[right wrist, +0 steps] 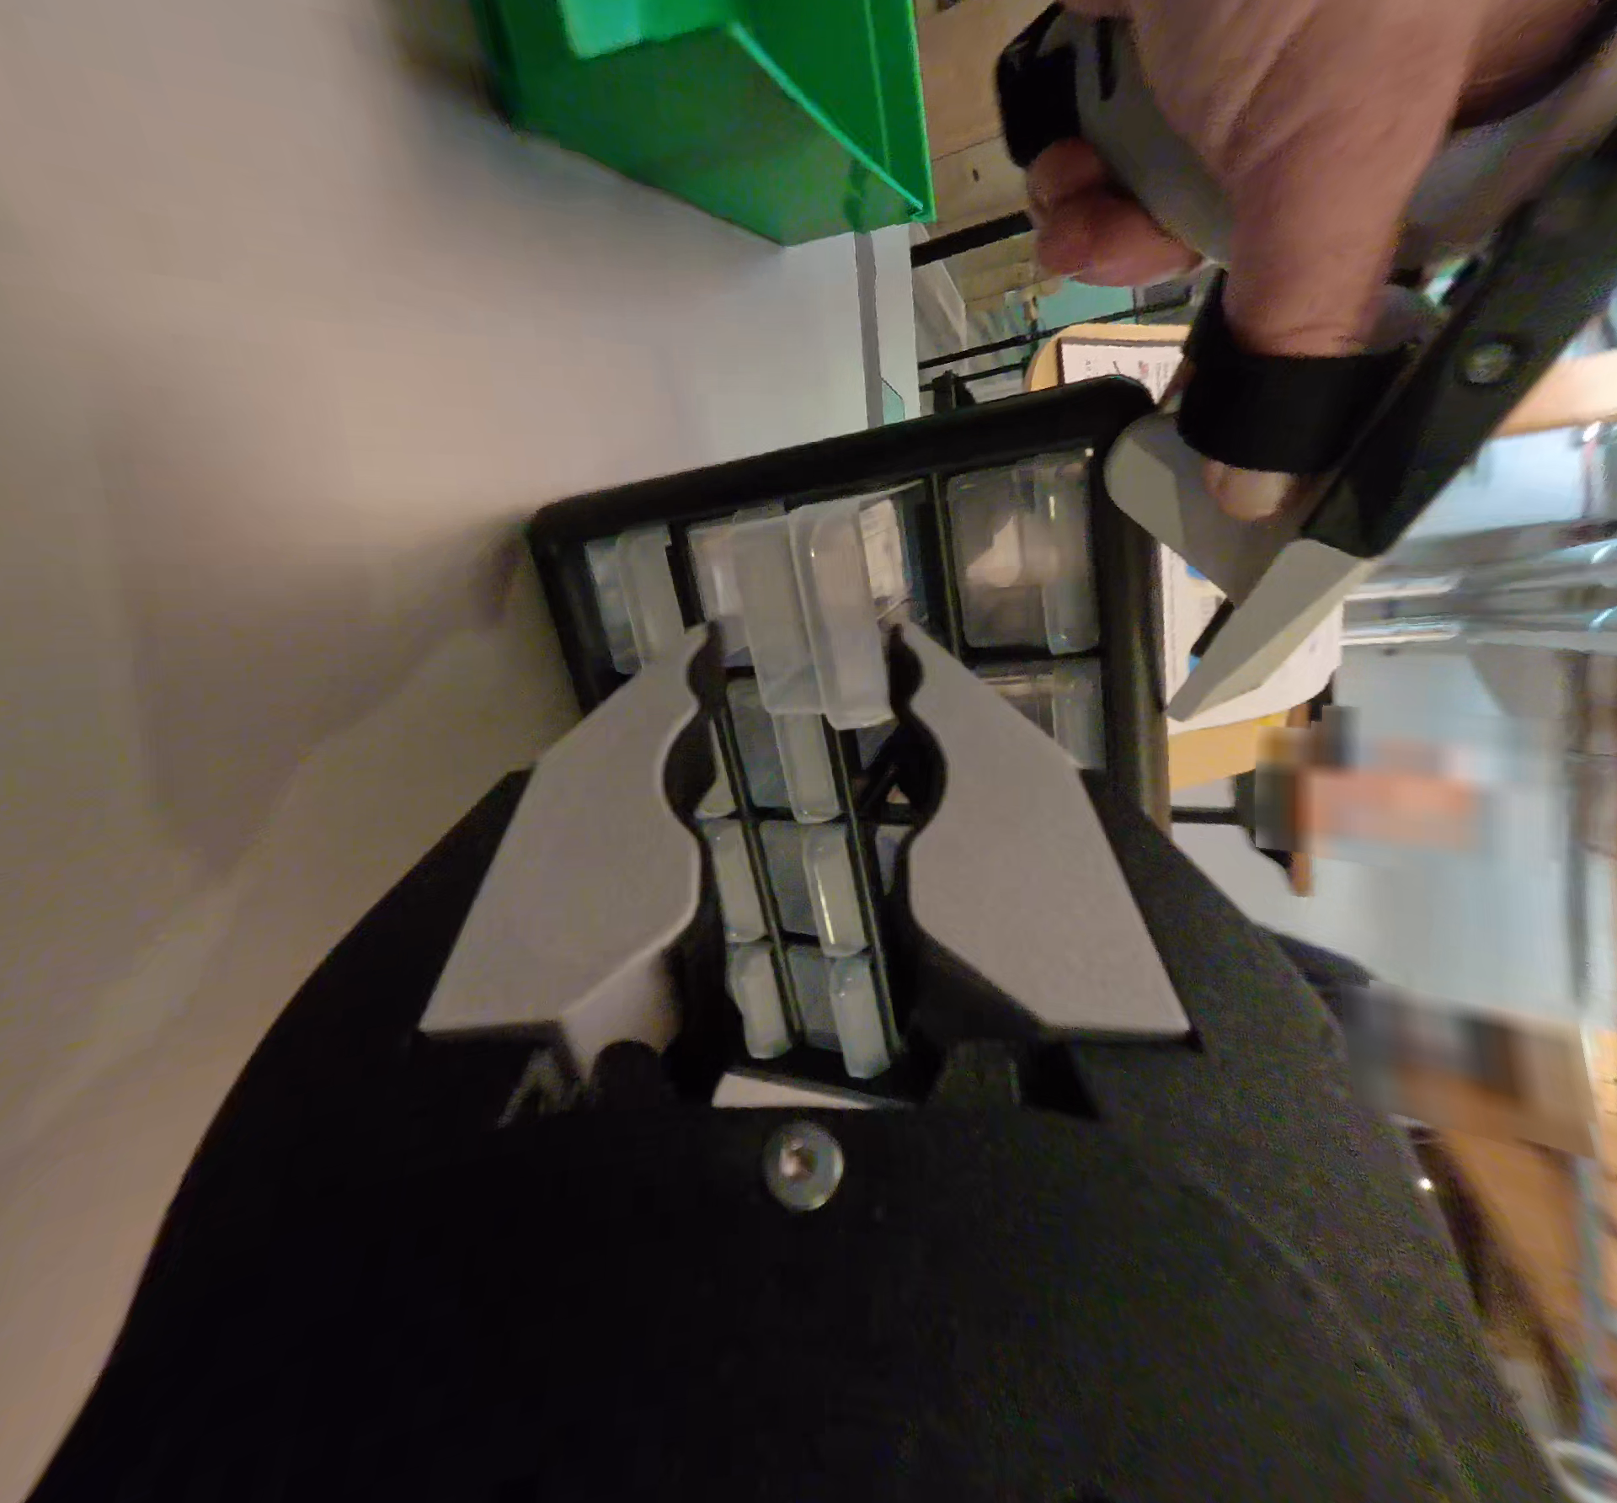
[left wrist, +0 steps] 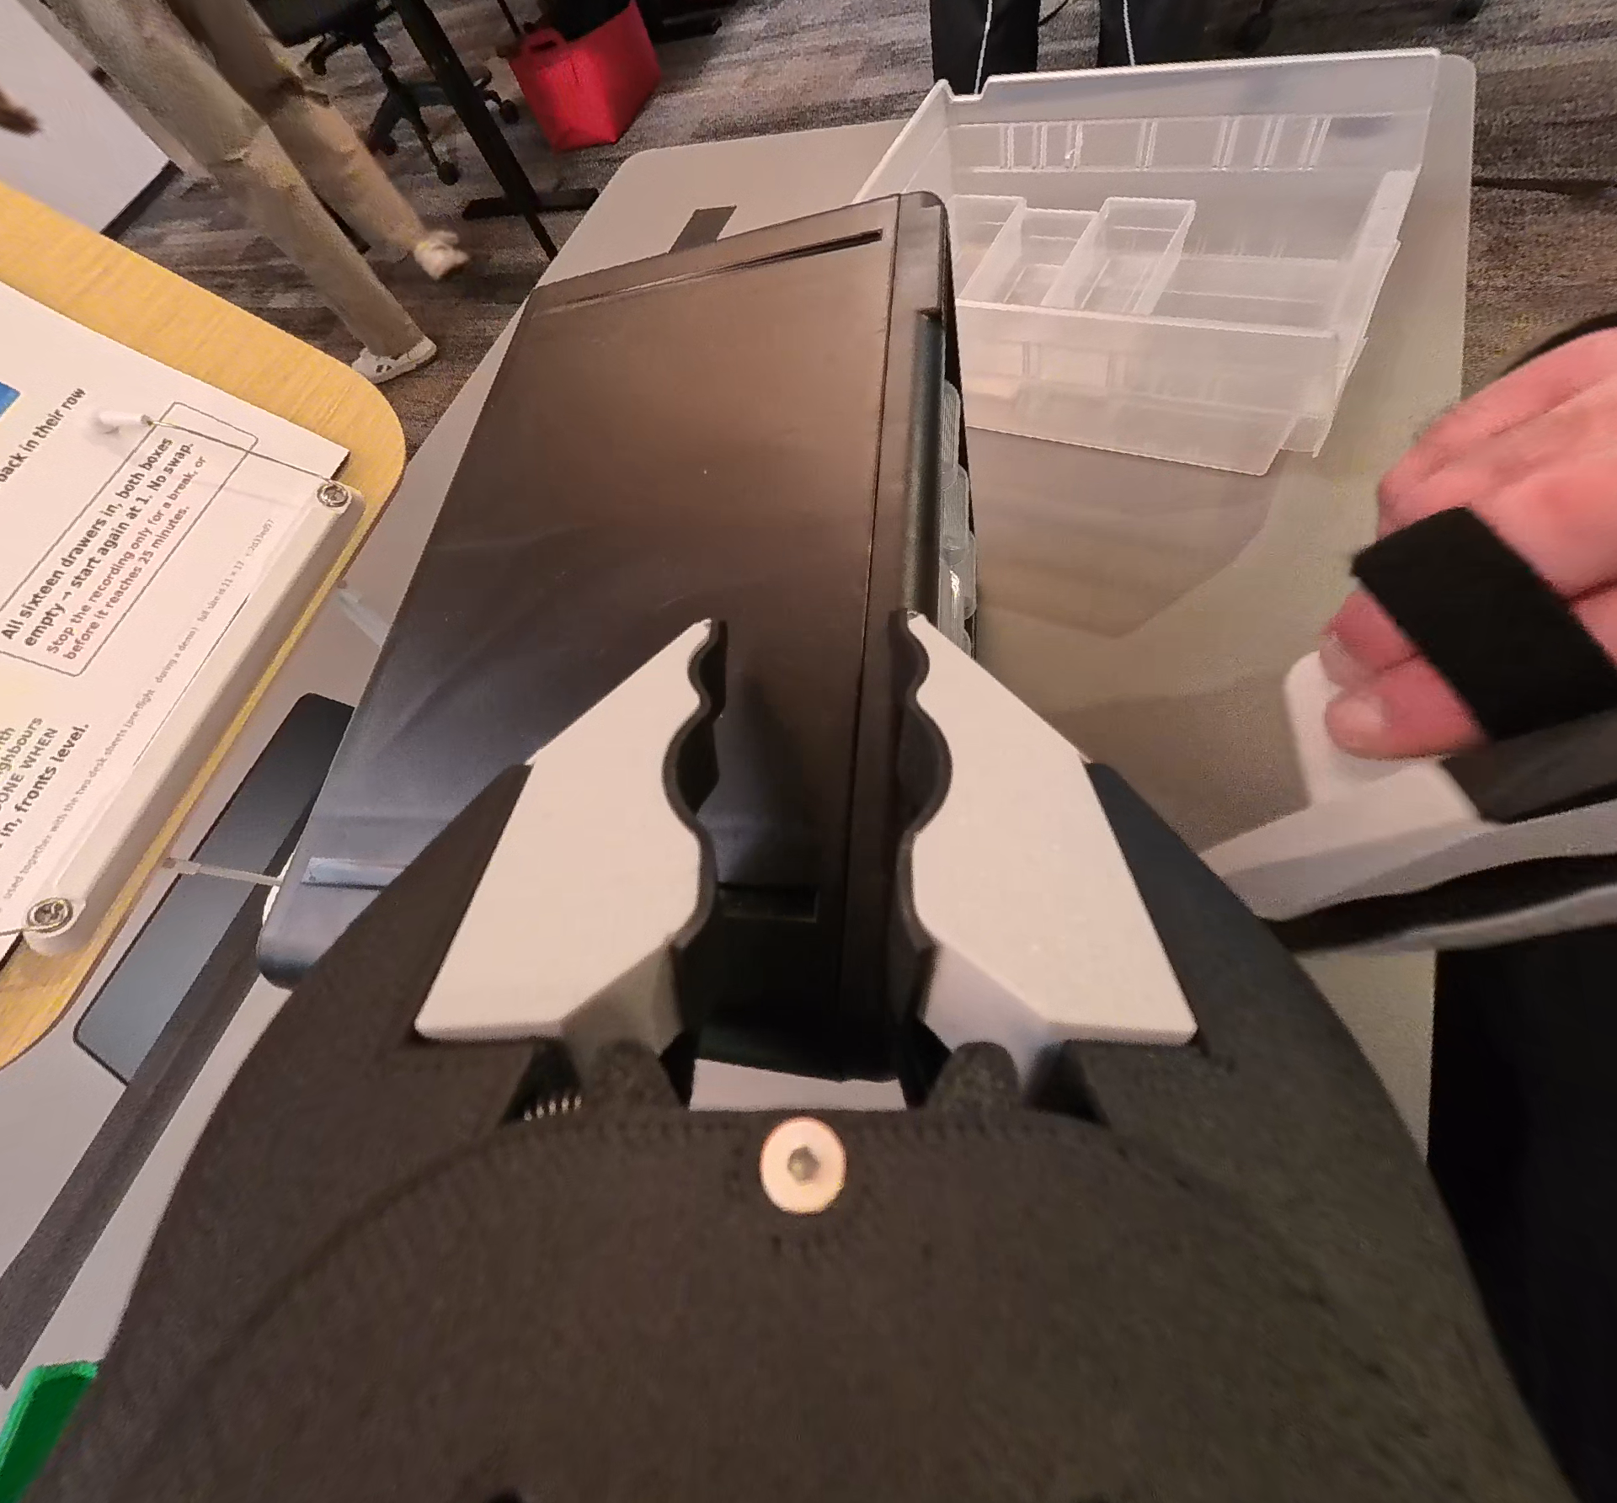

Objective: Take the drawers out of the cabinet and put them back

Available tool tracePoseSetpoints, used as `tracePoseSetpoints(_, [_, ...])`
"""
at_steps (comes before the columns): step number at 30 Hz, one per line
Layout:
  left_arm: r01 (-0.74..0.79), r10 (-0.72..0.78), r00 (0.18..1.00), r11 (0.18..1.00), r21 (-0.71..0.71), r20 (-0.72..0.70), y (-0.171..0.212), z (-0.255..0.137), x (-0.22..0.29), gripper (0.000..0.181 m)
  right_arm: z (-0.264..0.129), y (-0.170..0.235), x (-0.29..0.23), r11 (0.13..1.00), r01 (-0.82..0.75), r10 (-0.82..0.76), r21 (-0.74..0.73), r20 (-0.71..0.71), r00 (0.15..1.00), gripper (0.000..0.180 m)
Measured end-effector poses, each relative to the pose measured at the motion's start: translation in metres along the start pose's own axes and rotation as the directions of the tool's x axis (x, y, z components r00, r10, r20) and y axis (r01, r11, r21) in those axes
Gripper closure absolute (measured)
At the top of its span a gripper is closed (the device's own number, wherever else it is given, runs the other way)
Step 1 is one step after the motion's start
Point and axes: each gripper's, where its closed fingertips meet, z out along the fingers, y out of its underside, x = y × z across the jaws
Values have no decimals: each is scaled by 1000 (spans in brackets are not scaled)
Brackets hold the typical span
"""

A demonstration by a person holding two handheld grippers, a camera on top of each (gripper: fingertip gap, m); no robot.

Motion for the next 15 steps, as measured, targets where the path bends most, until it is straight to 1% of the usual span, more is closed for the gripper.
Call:
tracePoseSetpoints(1, [0, 0, 1000, 1000, 0, 0, 0, 0, 0, 144, -3, -3, 2, 999, -37, 37, 2, 6, 999, 137])
tracePoseSetpoints(2, [0, 0, 1000, 1000, 0, 1, 0, 0, 0, 144, -3, -3, 4, 999, -43, 43, -12, 2, 999, 137])
tracePoseSetpoints(4, [0, 0, 1000, 1000, -1, 1, 0, 0, 0, 144, 3, 0, 11, 999, -4, 3, -51, -21, 1000, 137])
tracePoseSetpoints(6, [0, 0, 1000, 1000, -1, 2, 0, 0, 0, 144, 15, 4, 7, 997, -1, 3, -72, 17, 1000, 137])
tracePoseSetpoints(7, [0, 0, 1000, 1000, -1, 2, 0, 0, 0, 144, 21, 8, 2, 995, 11, -6, -98, 45, 999, 139])
tracePoseSetpoints(8, [-1, 1, 1000, 1000, -1, 2, 0, 0, 0, 144, 26, 12, 0, 992, 36, -30, -120, 50, 998, 146])
tracePoseSetpoints(10, [-2, 2, 1000, 1000, -1, 2, 0, 0, 0, 144, 28, 12, 0, 990, 65, -61, -125, 38, 997, 148])
tracePoseSetpoints(11, [-2, 2, 1000, 1000, 0, 1, 0, 0, 0, 144, 26, 11, -1, 991, 62, -57, -121, 45, 997, 149])
tracePoseSetpoints(12, [-1, 1, 1000, 1000, 0, 2, 0, 0, 0, 144, 23, 8, 0, 992, 62, -57, -109, 44, 997, 155])
tracePoseSetpoints(13, [-2, 2, 1000, 1000, 0, 2, 0, 0, 0, 144, 18, 5, 3, 993, 67, -66, -95, 21, 998, 164])
tracePoseSetpoints(15, [-1, 1, 1000, 1000, 2, 2, 0, 0, 0, 144, 8, 2, 2, 992, 91, -91, -85, 11, 996, 164])
